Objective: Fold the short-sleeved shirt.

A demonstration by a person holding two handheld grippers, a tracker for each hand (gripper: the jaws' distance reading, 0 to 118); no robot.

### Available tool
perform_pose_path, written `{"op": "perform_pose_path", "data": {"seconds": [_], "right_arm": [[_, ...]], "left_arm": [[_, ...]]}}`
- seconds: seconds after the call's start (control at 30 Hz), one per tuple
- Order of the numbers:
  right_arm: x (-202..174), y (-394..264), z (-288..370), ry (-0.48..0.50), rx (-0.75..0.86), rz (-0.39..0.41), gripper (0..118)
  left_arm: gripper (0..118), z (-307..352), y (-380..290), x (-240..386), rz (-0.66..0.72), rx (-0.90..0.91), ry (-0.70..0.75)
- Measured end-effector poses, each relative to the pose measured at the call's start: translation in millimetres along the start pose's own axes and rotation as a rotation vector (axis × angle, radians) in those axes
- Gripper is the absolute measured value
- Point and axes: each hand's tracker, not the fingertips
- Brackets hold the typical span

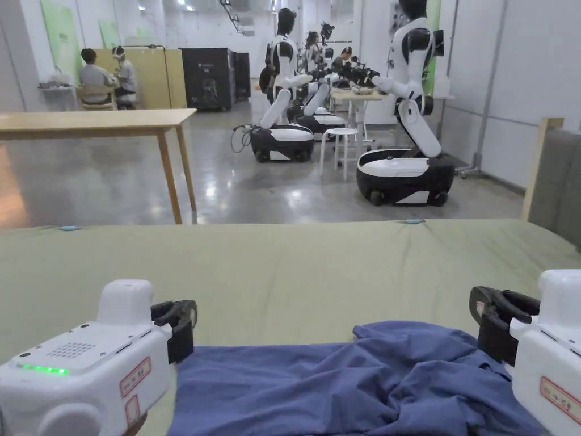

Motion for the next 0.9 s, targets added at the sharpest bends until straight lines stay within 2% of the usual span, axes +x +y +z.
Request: {"op": "perform_pose_path", "data": {"seconds": [0.03,0.1,0.27,0.3,0.33,0.37,0.4,0.43,0.47,0.53,0.63,0.7,0.87,0.9], "right_arm": [[-4,-4,2,0.011,-0.011,-0.007,0],[-11,-8,4,0.041,-0.026,-0.018,0],[-22,-3,9,0.074,-0.022,-0.010,0],[-23,-1,11,0.075,-0.019,-0.007,0],[-22,1,15,0.079,-0.016,-0.004,0],[-22,2,17,0.082,-0.015,-0.002,0],[-21,3,19,0.081,-0.014,-0.002,0],[-19,3,22,0.081,-0.013,-0.002,0],[-16,3,25,0.083,-0.013,-0.003,0],[-9,2,29,0.085,-0.015,-0.030,0],[4,0,28,0.066,-0.034,-0.046,0],[9,-2,26,0.029,-0.054,-0.020,0],[23,-6,13,-0.004,-0.076,-0.023,0],[24,-7,11,-0.008,-0.081,-0.025,0]], "left_arm": [[0,14,-10,-17,0.004,0.003,0.106],[0,17,-5,-27,0.019,0.013,0.028],[0,-11,26,-38,0.045,-0.069,0.045],[16,-26,29,-39,0.038,-0.094,0.049],[50,-48,30,-41,0.020,-0.149,0.061],[108,-74,26,-43,0.017,-0.232,0.045],[118,-96,19,-45,0.027,-0.313,0.040],[116,-122,8,-48,0.048,-0.375,0.031],[117,-147,0,-52,0.083,-0.338,0.006],[117,-181,-21,-61,0.054,-0.434,0.047],[117,-223,-57,-74,-0.065,-0.551,0.061],[116,-241,-80,-76,-0.134,-0.609,0.087],[114,-270,-122,-91,-0.108,-0.678,0.087],[114,-265,-133,-87,-0.068,-0.754,0.072]]}}
